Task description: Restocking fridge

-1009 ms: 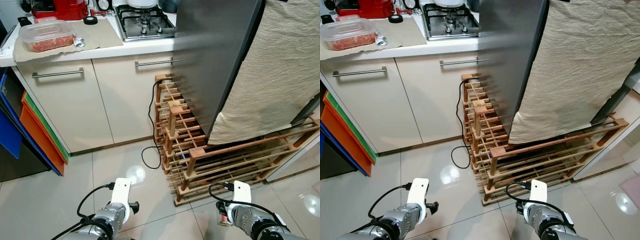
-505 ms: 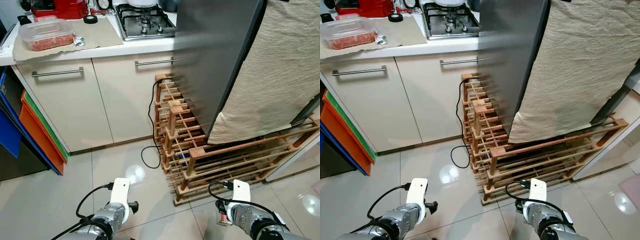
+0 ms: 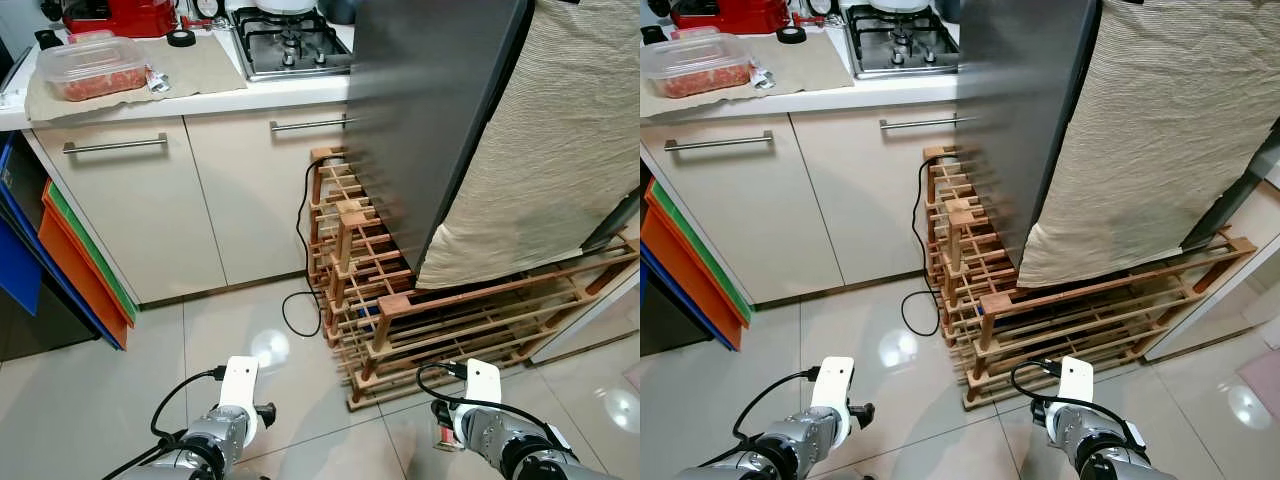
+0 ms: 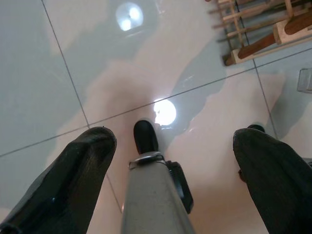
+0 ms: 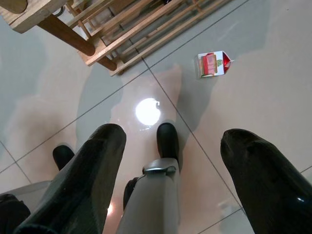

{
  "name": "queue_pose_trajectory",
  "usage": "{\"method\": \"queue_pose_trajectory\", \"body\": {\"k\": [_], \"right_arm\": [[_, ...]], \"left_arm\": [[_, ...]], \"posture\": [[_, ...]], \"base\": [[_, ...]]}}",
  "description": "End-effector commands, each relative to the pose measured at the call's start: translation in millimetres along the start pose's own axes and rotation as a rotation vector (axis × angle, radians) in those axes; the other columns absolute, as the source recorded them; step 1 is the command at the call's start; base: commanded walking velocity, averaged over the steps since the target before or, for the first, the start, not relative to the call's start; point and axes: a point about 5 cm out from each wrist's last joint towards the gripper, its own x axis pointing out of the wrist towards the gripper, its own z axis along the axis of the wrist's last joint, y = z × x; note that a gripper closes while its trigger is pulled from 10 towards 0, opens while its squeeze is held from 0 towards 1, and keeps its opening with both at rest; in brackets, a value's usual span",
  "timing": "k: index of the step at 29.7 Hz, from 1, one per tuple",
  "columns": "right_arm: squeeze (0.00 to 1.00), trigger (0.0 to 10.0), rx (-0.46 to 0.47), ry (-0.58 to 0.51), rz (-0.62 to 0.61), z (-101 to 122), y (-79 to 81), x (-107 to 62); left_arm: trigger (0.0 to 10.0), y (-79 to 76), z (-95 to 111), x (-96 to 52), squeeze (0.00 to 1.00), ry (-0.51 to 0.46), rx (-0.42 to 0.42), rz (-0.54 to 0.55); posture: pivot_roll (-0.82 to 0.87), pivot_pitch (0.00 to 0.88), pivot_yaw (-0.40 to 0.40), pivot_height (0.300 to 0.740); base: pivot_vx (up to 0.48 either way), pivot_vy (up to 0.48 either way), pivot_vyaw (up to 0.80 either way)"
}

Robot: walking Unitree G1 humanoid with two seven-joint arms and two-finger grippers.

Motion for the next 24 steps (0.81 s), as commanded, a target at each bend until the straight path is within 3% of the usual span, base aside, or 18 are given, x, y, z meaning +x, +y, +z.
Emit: {"method": "queue_pose_trajectory", "body": {"k": [1,5,11,24], "right_arm": [[0.0,10.0,0.011,-0.008,-0.001,3.7,0.2,-0.4],[0.0,10.0,0.008,-0.011,-0.004,4.0,-0.1,-0.4],[0.0,10.0,0.045,-0.011,-0.014,2.3,0.9,-0.1],[0.0,10.0,0.012,0.001,-0.02,-1.9,-1.6,0.2]], "left_arm": [[10.0,-1.7,2.9,-0.1,0.0,-0.001,0.032,-0.012],[10.0,-1.5,3.6,-0.1,0.0,0.002,0.069,-0.012],[10.0,-0.8,2.5,-0.1,0.0,0.003,0.05,-0.011],[10.0,-1.0,-1.7,0.0,0.0,0.008,0.059,-0.022]], "posture": [[0.06,0.0,0.001,0.74],[0.06,0.0,0.0,0.74],[0.06,0.0,0.0,0.74],[0.05,0.0,-0.005,0.74]], "base": [[0.0,0.0,0.0],[0.0,0.0,0.0],[0.0,0.0,0.0],[0.0,0.0,0.0]]}}
